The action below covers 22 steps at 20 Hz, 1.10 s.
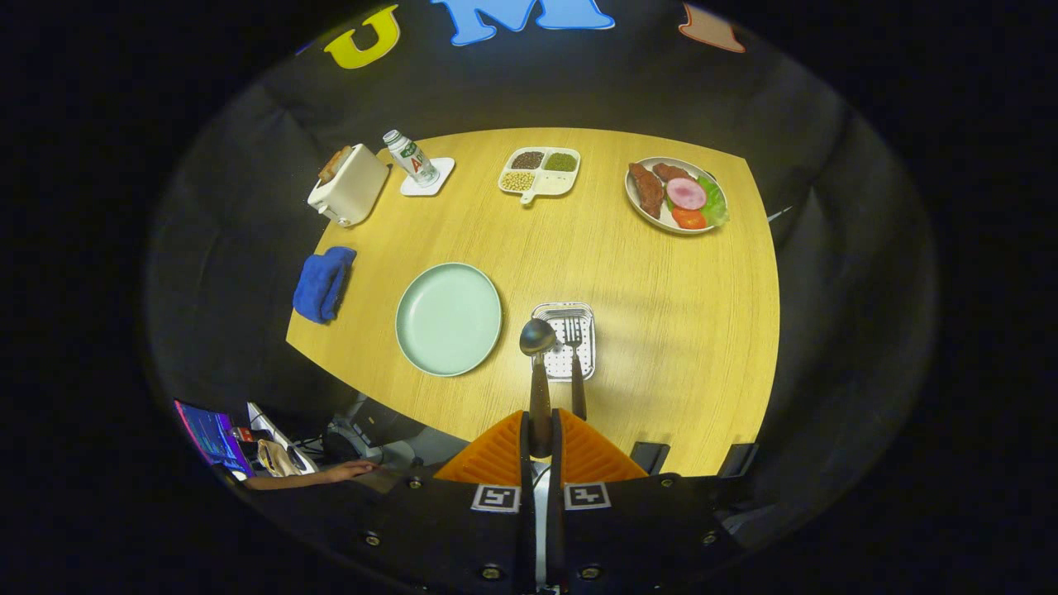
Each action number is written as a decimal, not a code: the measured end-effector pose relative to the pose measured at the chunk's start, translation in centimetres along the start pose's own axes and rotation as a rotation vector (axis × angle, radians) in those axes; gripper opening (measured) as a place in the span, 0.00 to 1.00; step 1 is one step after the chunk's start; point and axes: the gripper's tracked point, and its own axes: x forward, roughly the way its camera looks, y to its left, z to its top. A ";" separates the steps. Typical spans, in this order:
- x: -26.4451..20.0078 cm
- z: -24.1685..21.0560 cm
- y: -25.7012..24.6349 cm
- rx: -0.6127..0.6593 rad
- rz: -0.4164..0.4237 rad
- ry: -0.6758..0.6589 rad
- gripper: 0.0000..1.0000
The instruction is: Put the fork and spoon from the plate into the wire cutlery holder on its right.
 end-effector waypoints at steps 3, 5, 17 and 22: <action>0.5 0.2 -0.6 0.016 -0.006 0.005 0.05; 0.9 0.2 -0.9 0.024 -0.010 0.013 0.05; 6.1 0.6 -1.2 0.020 -0.052 0.081 0.05; 9.3 0.8 -0.5 -0.011 -0.099 0.089 0.05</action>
